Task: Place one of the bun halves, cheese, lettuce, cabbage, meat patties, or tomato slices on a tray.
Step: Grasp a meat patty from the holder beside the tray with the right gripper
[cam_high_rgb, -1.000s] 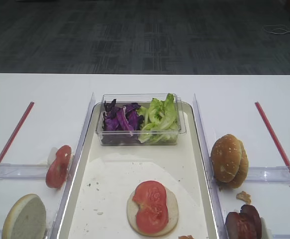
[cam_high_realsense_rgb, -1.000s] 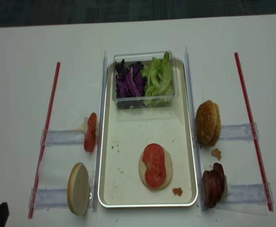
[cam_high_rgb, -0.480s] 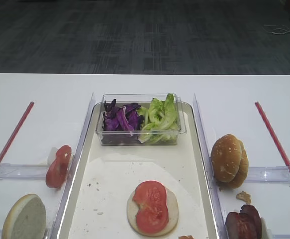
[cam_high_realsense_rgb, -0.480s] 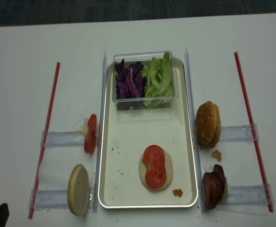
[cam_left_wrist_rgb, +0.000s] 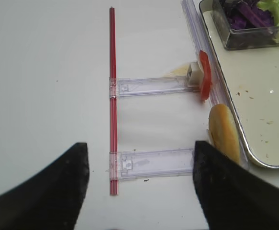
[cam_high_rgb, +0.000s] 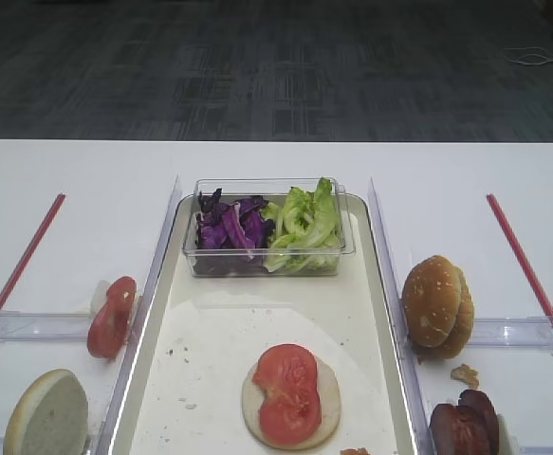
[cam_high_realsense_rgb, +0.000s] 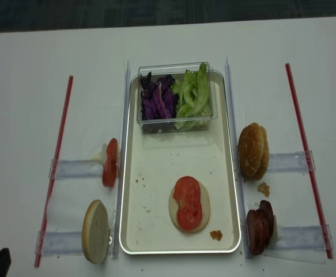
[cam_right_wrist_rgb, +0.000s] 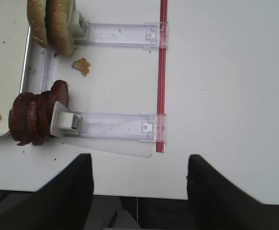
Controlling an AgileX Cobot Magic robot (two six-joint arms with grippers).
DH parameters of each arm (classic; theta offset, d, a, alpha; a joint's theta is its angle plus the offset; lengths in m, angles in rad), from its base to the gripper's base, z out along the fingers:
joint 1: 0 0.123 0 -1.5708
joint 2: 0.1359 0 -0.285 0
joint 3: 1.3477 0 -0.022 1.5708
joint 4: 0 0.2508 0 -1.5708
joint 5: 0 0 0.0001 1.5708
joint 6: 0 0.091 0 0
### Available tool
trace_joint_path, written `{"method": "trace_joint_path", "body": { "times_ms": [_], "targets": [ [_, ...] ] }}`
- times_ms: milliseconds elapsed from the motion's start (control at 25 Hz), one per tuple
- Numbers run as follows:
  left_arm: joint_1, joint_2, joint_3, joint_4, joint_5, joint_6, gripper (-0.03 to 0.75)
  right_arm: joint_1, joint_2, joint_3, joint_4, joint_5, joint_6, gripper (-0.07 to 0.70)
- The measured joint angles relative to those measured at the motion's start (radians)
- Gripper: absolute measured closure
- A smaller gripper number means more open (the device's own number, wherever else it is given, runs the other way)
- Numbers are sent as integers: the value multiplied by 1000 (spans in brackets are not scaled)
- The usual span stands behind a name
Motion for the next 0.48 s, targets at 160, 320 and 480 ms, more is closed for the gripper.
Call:
{"method": "trace_joint_path", "body": {
  "times_ms": [160,320,480],
  "targets": [
    [0,0,0,0,0,0,280,0,56,-34,3,4,8,155],
    [0,0,0,0,0,0,286,22,101,-52,10,5,13,155],
    [0,0,0,0,0,0,286,44,158,-56,13,5,25,155]
  ]
}}
